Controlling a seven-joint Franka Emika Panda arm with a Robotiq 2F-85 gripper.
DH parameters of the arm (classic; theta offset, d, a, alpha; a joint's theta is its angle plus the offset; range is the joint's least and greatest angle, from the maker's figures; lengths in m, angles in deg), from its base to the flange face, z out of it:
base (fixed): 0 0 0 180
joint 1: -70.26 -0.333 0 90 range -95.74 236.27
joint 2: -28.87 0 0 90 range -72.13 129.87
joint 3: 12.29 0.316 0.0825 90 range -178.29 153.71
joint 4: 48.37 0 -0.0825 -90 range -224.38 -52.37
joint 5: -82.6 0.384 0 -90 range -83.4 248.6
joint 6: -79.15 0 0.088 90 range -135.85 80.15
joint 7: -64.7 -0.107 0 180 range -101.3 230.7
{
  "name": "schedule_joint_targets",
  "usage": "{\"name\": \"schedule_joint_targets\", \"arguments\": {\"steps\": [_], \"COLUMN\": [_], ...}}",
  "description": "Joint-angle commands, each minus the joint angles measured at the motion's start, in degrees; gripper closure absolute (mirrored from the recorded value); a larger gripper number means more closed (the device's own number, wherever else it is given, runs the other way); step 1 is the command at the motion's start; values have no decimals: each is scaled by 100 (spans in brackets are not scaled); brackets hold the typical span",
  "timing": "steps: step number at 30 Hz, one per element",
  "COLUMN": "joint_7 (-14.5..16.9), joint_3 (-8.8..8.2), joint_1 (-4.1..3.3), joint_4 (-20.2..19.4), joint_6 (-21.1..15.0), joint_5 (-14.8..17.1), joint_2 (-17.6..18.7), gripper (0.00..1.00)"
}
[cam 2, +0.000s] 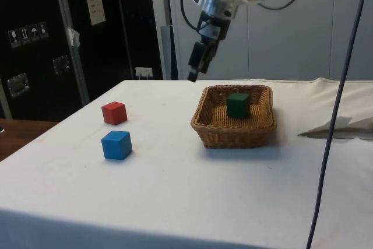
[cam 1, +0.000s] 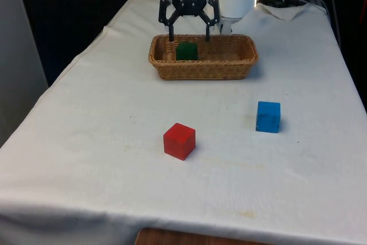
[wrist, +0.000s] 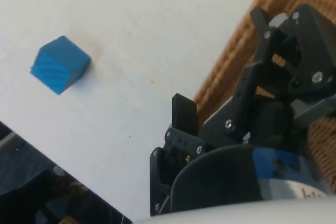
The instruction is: Pick up exactly two blocks and place them into the basket.
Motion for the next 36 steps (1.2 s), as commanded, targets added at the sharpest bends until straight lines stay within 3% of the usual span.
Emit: {"name": "schedule_joint_targets", "arguments": {"steps": [1,2,3,10,12,14,31,36], "joint_7": [-160,-29,-189,-476,-395,-556,-659,-934], "joint_3": [-17,11,-6,143,195,246,619,796], "joint_1": [-17,0,-17,-23,0,-23,0,-34], "joint_4": [92,46,126,384,384,527,1031,1232], "joint_6": [86,6,92,92,46,92,218,241], "joint_5": [-109,-17,-120,-292,-241,-292,-241,-252], "joint_2": [160,6,172,235,109,309,539,785], "gripper": [0,0,0,0,0,0,0,0]}}
